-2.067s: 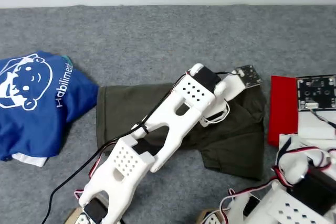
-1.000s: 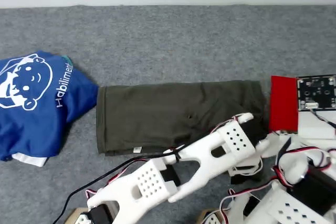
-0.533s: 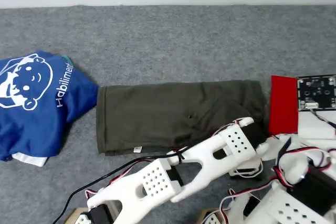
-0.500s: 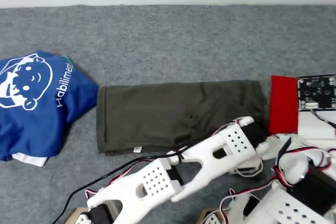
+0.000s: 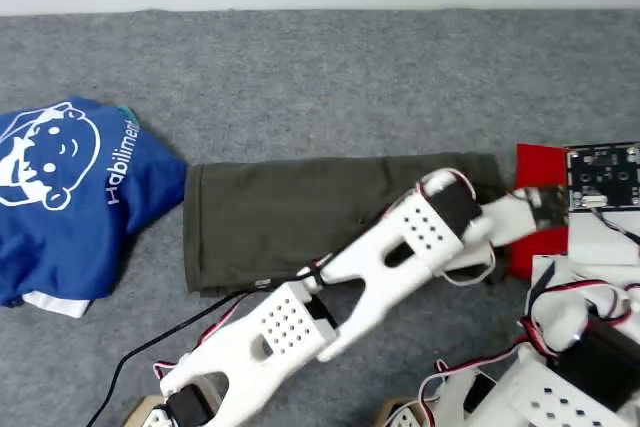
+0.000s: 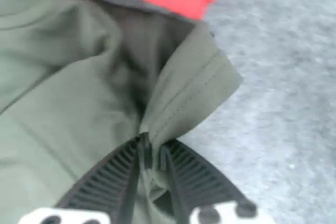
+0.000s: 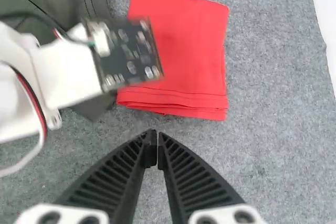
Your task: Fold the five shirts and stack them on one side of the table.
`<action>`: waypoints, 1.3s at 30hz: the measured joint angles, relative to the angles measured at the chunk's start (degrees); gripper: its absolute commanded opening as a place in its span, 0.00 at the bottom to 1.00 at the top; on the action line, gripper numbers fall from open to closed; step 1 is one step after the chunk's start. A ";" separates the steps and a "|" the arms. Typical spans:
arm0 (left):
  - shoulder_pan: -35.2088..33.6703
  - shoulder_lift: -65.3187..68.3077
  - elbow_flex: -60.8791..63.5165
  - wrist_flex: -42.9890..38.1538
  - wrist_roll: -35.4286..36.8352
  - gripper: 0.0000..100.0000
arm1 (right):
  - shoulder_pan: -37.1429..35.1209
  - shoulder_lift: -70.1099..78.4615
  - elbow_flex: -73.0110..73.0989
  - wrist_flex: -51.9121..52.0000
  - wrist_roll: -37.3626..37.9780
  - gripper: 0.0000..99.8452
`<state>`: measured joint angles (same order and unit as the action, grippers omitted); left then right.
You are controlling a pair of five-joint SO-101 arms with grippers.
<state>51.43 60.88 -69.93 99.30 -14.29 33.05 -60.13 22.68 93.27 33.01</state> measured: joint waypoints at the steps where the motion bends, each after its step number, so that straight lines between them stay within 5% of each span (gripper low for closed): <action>1: -0.70 0.00 -0.18 0.00 0.00 0.01 | 0.00 0.00 0.00 0.00 0.00 0.01; 17: -11.60 3.60 -0.35 -7.82 0.00 0.02 | 0.00 0.00 0.00 0.00 0.00 0.01; 27: -16.18 6.59 -0.35 -7.82 0.97 0.19 | 0.00 0.00 0.00 0.00 0.00 0.01; 39: -18.20 1.58 -0.35 -0.62 1.32 0.10 | 0.00 0.00 0.00 0.00 0.00 0.01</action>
<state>33.23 62.46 -70.29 98.68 -12.97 33.05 -60.13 22.68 93.27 33.01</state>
